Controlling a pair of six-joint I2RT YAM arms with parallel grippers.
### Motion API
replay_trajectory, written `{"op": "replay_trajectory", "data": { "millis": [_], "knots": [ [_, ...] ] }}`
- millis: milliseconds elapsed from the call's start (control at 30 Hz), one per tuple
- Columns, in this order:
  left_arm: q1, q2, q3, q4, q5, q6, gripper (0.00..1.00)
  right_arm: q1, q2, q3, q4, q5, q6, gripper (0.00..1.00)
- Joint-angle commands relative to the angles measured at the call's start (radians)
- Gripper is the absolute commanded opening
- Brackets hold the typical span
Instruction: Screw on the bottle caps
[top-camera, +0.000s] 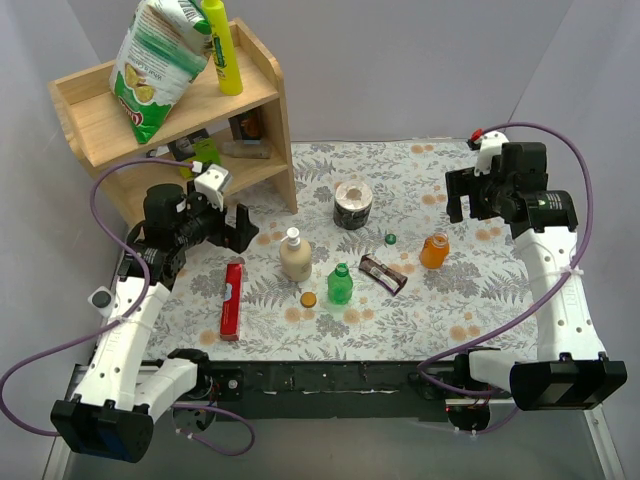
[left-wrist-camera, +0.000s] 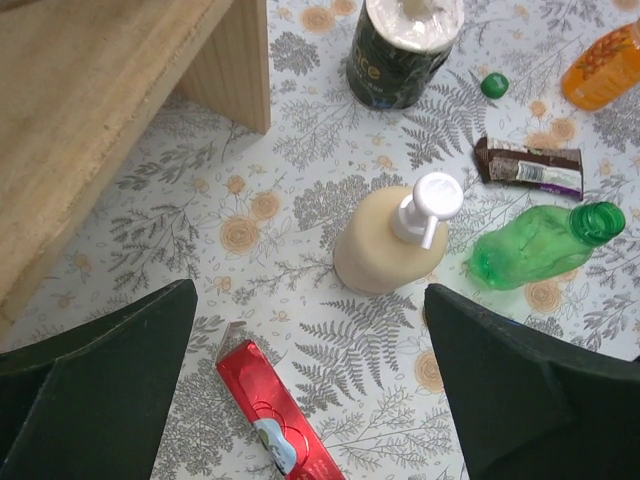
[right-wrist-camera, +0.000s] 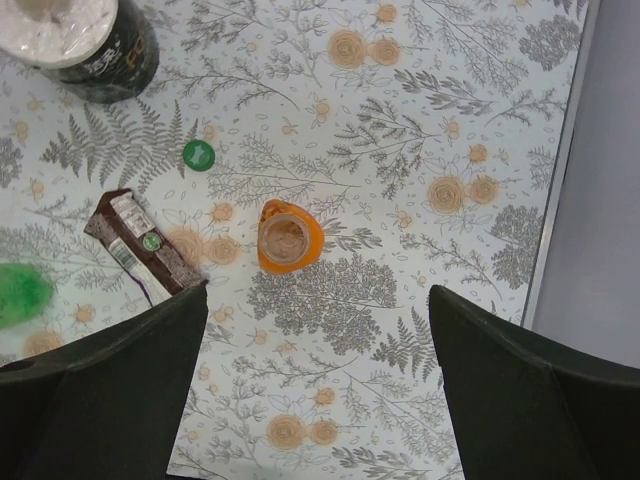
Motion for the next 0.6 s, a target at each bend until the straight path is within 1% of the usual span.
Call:
{"op": "replay_trajectory", "data": {
  "millis": [0, 100, 200, 267, 367, 400, 500, 567],
  "knots": [
    [-0.01, 0.001, -0.053, -0.041, 0.011, 0.055, 0.98, 0.002, -0.006, 0.071, -0.038, -0.185, -0.222, 0.97],
    [-0.008, -0.002, -0.077, -0.074, 0.002, 0.106, 0.98, 0.001, -0.032, 0.045, -0.059, -0.245, -0.342, 0.96],
    [-0.01, -0.001, -0.102, -0.111, 0.016, 0.154, 0.98, 0.002, -0.041, 0.029, -0.104, -0.312, -0.408, 0.95],
    [-0.008, 0.001, -0.108, -0.134, 0.027, 0.158, 0.98, 0.001, -0.038, 0.028, -0.148, -0.337, -0.468, 0.93],
    [-0.01, 0.001, -0.117, -0.139, 0.031, 0.145, 0.98, 0.004, -0.028, 0.043, -0.211, -0.44, -0.565, 0.91],
    [-0.008, 0.001, -0.12, -0.136, 0.033, 0.139, 0.98, 0.005, -0.025, 0.054, -0.22, -0.501, -0.585, 0.91],
    [-0.008, -0.002, -0.133, -0.13, 0.053, 0.122, 0.98, 0.062, 0.011, 0.081, -0.266, -0.595, -0.645, 0.88],
    [-0.01, -0.015, -0.148, -0.128, 0.059, 0.105, 0.98, 0.162, 0.038, 0.086, -0.269, -0.601, -0.643, 0.86]
  ]
}}
